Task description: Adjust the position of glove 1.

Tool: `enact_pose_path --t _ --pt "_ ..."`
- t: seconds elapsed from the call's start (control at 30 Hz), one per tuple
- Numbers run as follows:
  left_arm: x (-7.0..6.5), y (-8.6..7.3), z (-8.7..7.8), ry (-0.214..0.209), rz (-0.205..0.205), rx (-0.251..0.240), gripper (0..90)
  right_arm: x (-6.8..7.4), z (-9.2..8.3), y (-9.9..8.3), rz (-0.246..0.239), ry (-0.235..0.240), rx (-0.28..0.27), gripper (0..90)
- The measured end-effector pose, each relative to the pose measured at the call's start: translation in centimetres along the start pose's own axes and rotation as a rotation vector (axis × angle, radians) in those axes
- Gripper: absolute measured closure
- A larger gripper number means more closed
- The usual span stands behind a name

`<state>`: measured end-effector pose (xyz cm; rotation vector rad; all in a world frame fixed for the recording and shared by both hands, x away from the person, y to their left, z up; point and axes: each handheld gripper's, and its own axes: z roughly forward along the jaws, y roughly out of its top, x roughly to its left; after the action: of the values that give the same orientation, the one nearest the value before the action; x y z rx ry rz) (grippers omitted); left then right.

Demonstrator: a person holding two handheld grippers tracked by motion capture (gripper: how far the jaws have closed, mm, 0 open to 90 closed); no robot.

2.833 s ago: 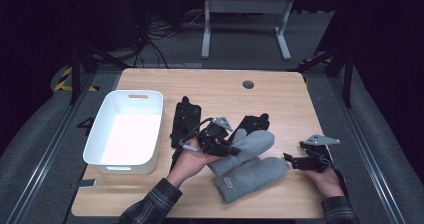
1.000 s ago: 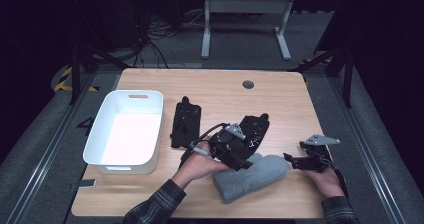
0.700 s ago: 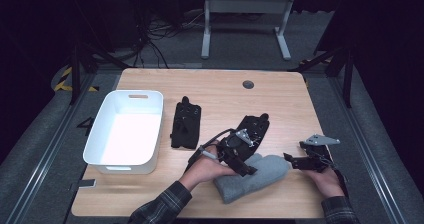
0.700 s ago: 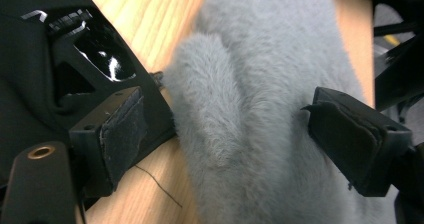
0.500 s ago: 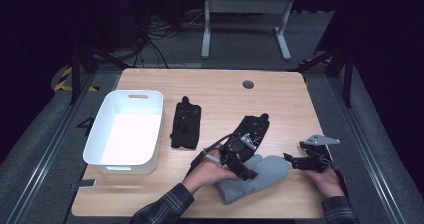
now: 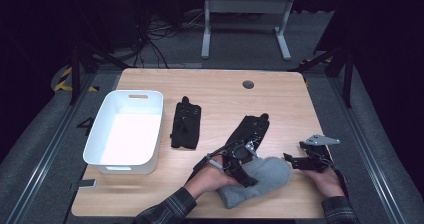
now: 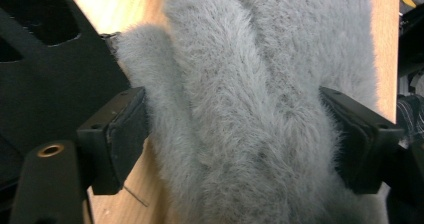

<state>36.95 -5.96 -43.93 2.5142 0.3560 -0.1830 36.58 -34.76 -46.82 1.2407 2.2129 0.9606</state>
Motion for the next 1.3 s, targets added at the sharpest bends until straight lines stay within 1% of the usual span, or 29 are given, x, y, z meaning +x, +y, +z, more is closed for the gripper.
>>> enact_pose_path --t 0.03,0.07,0.1,0.13,0.17,0.2,0.23,0.3,0.33,0.4,0.47,0.57,0.7,0.73,0.8,0.83,0.87,0.93,0.97,1.03,1.07,1.2,1.27,1.3 --pt "0.0 0.0 0.0 0.005 -0.001 -0.003 20.0 0.0 0.0 0.0 0.0 0.0 0.0 17.3" --pt "0.0 0.0 0.0 -0.001 -0.004 0.003 20.1 0.0 0.0 0.0 0.0 0.0 0.0 17.3" --pt "0.1 0.0 0.1 -0.012 -0.024 0.01 21.0 0.0 0.0 0.0 0.0 0.0 0.0 17.3" --pt "0.2 0.0 0.1 -0.023 -0.034 0.017 21.2 0.0 0.0 0.0 0.0 0.0 0.0 17.3" --pt "0.2 0.0 0.1 -0.023 -0.034 0.017 22.2 0.0 0.0 0.0 0.0 0.0 0.0 17.3" --pt "0.5 -0.2 0.3 -0.057 -0.055 0.016 25.0 0.0 0.0 0.0 0.0 0.0 0.0 17.3" --pt "0.5 -0.2 0.4 -0.064 -0.066 0.015 26.3 0.0 0.0 0.0 0.0 0.0 0.0 17.3" --pt "0.8 -0.3 0.4 -0.101 -0.09 0.021 29.3 0.0 0.0 0.0 0.0 0.0 0.0 17.3" --pt "0.9 -0.4 0.4 -0.105 -0.083 0.014 31.2 0.0 0.0 0.0 0.0 0.0 0.0 17.3" --pt "1.0 -0.4 0.4 -0.117 -0.087 0.013 34.4 0.0 0.0 0.0 0.0 0.0 0.0 17.3" --pt "1.1 -0.4 0.4 -0.138 -0.09 0.014 40.1 0.0 0.0 0.0 0.0 0.0 0.0 17.3" --pt "1.3 -0.5 0.4 -0.161 -0.106 0.02 49.3 0.0 0.0 0.0 0.0 0.0 0.0 17.3" --pt "1.3 -0.5 0.2 -0.161 -0.096 0.016 60.4 0.0 0.0 0.0 0.0 0.0 0.0 17.3" --pt "1.2 -0.4 0.1 -0.157 -0.097 0.017 60.4 0.0 0.0 0.0 -0.001 -0.002 0.001 17.3" --pt "1.1 -0.5 0.1 -0.152 -0.087 0.009 64.6 0.0 0.0 0.0 0.0 0.0 0.0 17.3" --pt "1.1 -0.5 0.0 -0.152 -0.09 0.007 64.6 0.0 0.0 0.0 0.0 0.0 0.0 17.3" --pt "1.1 -0.5 -0.1 -0.164 -0.085 -0.004 66.2 0.0 0.0 0.0 0.0 -0.002 0.001 17.3" --pt "1.0 -0.5 -0.2 -0.164 -0.091 -0.012 66.7 0.0 0.0 0.0 0.0 0.0 0.0 17.3" --pt "1.0 -0.5 -0.3 -0.163 -0.084 -0.014 67.6 0.0 0.0 0.0 0.001 0.0 0.0 17.3" --pt "0.8 -0.4 -0.6 -0.172 -0.095 -0.02 68.7 0.0 0.0 0.0 0.001 0.001 0.0 17.3" --pt "0.8 -0.3 -0.7 -0.17 -0.087 -0.025 69.1 0.0 0.0 0.0 0.001 0.002 0.0 17.4" --pt "0.5 -0.1 -1.2 -0.18 -0.08 -0.036 69.3 0.0 0.0 0.0 0.001 0.001 0.0 17.3" --pt "0.4 -0.1 -1.4 -0.185 -0.088 -0.032 69.3 0.0 0.0 0.0 0.001 0.001 0.0 17.4" --pt "0.4 -0.1 -1.6 -0.183 -0.088 -0.044 69.3 0.0 0.0 0.0 0.001 0.002 0.0 17.4"
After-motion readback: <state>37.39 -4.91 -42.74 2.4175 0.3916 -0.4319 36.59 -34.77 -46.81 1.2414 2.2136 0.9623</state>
